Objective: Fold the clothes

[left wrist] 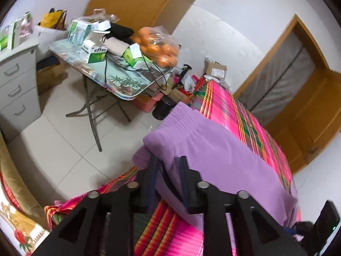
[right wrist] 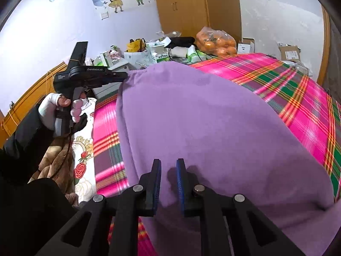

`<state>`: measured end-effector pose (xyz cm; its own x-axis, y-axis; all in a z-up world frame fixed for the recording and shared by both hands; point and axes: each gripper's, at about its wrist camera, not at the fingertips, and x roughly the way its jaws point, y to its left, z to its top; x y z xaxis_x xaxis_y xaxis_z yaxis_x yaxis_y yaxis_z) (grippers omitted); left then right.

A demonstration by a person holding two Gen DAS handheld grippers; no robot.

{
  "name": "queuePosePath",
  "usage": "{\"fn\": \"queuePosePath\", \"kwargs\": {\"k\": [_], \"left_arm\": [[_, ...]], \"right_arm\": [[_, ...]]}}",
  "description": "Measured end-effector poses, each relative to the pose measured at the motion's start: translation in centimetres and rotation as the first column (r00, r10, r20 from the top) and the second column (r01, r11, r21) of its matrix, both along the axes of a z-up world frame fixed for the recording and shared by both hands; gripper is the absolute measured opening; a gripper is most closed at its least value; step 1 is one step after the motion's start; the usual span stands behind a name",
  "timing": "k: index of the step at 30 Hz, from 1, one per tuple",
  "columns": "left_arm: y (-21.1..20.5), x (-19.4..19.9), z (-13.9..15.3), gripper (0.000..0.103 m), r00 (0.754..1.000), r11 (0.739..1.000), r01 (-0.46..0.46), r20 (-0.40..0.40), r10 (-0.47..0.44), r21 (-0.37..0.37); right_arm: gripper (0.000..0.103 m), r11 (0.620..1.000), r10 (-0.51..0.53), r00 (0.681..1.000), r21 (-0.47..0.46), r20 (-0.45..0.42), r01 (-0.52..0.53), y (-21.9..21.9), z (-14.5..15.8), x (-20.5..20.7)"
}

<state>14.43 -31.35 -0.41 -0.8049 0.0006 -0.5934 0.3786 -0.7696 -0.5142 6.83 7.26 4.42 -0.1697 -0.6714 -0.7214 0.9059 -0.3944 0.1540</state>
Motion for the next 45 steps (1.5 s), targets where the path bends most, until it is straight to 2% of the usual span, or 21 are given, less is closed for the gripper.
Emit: {"fn": "queuePosePath", "kwargs": {"k": [2, 6, 8, 9, 10, 12, 19, 23, 31, 39, 41, 42, 45], "left_arm": [[-0.1, -0.4, -0.1, 0.034, 1.0, 1.0, 0.003, -0.003, -0.002, 0.018], [-0.7, -1.1, -0.3, 0.034, 1.0, 0.998, -0.018, -0.005, 0.018, 0.063], [-0.8, -1.4, -0.5, 0.028, 1.0, 0.996, -0.022, -0.004, 0.022, 0.082], [-0.6, -1.5, -0.3, 0.022, 1.0, 0.997, -0.018, -0.007, 0.019, 0.074], [-0.5, -1.5, -0.2, 0.01, 1.0, 0.997, -0.012, -0.011, 0.013, 0.07], [-0.3, -1.2, 0.0, 0.007, 1.0, 0.997, -0.003, -0.028, 0.005, 0.071], [-0.8, 0.7, 0.0, 0.006, 0.999, 0.998, -0.022, -0.049, 0.025, 0.063], [-0.9, 0.6, -0.5, 0.006, 0.999, 0.997, -0.019, -0.039, 0.022, 0.07], [-0.9, 0.2, -0.4, 0.006, 0.999, 0.997, -0.005, -0.031, 0.008, 0.071], [-0.8, 0.3, -0.3, 0.006, 1.0, 0.998, 0.0, -0.027, 0.001, 0.064], [-0.8, 0.3, -0.2, 0.006, 1.0, 0.998, 0.002, -0.027, 0.0, 0.062], [-0.8, 0.3, -0.2, 0.006, 1.0, 0.998, 0.003, -0.027, -0.001, 0.062], [-0.7, 0.6, 0.2, 0.006, 0.999, 0.999, 0.006, -0.039, -0.003, 0.053]], "right_arm": [[0.015, 1.0, 0.004, 1.0, 0.001, 0.003, -0.004, -0.1, -0.1, 0.1], [0.015, 1.0, -0.006, 1.0, 0.004, 0.008, 0.006, 0.0, -0.2, -0.1], [0.015, 1.0, -0.012, 1.0, 0.0, 0.01, 0.012, 0.1, -0.2, -0.1], [0.015, 1.0, -0.014, 1.0, -0.001, 0.009, 0.014, 0.1, -0.1, -0.1], [0.015, 1.0, -0.015, 1.0, -0.001, 0.009, 0.015, 0.1, -0.1, 0.0], [0.015, 1.0, -0.013, 1.0, -0.003, 0.009, 0.013, 0.0, 0.0, 0.0], [0.015, 1.0, 0.021, 1.0, 0.002, -0.005, -0.021, -1.3, 0.3, 0.5], [0.024, 0.997, 0.069, 0.997, 0.029, -0.021, -0.069, -2.9, -0.1, 1.3], [0.024, 0.991, 0.108, 0.993, 0.088, -0.053, -0.103, -4.8, -1.2, 1.8], [0.024, 0.98, 0.163, 0.977, 0.134, -0.136, -0.145, -5.5, -1.3, 3.4], [0.013, 0.98, 0.16, 0.976, 0.141, -0.149, -0.139, -5.5, -1.2, 3.4], [0.003, 0.98, 0.158, 0.975, 0.145, -0.156, -0.136, -5.5, -1.2, 3.5], [0.003, 0.984, 0.152, 0.976, 0.121, -0.157, -0.133, -5.2, -0.5, 3.5]]}}
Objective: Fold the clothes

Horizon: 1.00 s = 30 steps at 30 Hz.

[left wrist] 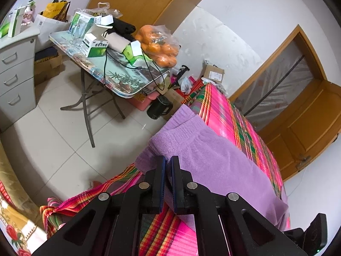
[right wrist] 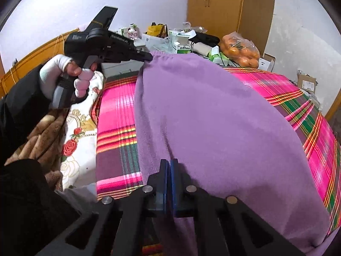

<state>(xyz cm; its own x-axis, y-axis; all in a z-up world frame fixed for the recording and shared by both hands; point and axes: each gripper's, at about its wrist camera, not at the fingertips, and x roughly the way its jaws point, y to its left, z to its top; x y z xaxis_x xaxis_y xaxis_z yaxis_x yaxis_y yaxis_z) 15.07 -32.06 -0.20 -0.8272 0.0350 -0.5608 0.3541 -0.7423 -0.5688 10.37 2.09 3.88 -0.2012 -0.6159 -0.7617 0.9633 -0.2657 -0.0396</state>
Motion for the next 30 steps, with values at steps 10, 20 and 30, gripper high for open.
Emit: {"fn": "queuePosePath", "kwargs": {"k": [10, 20, 30], "left_arm": [[-0.4, -0.2, -1.0, 0.006, 0.999, 1.0, 0.021, 0.043, -0.02, -0.017], [-0.5, 1.6, 2.5, 0.004, 0.999, 0.997, -0.036, -0.019, 0.035, -0.068], [4.8, -9.8, 1.8, 0.007, 0.961, 0.956, 0.273, 0.082, -0.265, -0.109]], "right_arm": [[0.003, 0.998, 0.053, 0.998, 0.014, 0.042, -0.054, 0.0, -0.6, 0.7], [0.007, 0.985, -0.093, 0.987, -0.135, 0.13, 0.11, 2.5, 2.8, -3.4], [0.013, 0.943, -0.29, 0.946, -0.124, 0.147, 0.308, 3.7, 3.2, -10.1]]}}
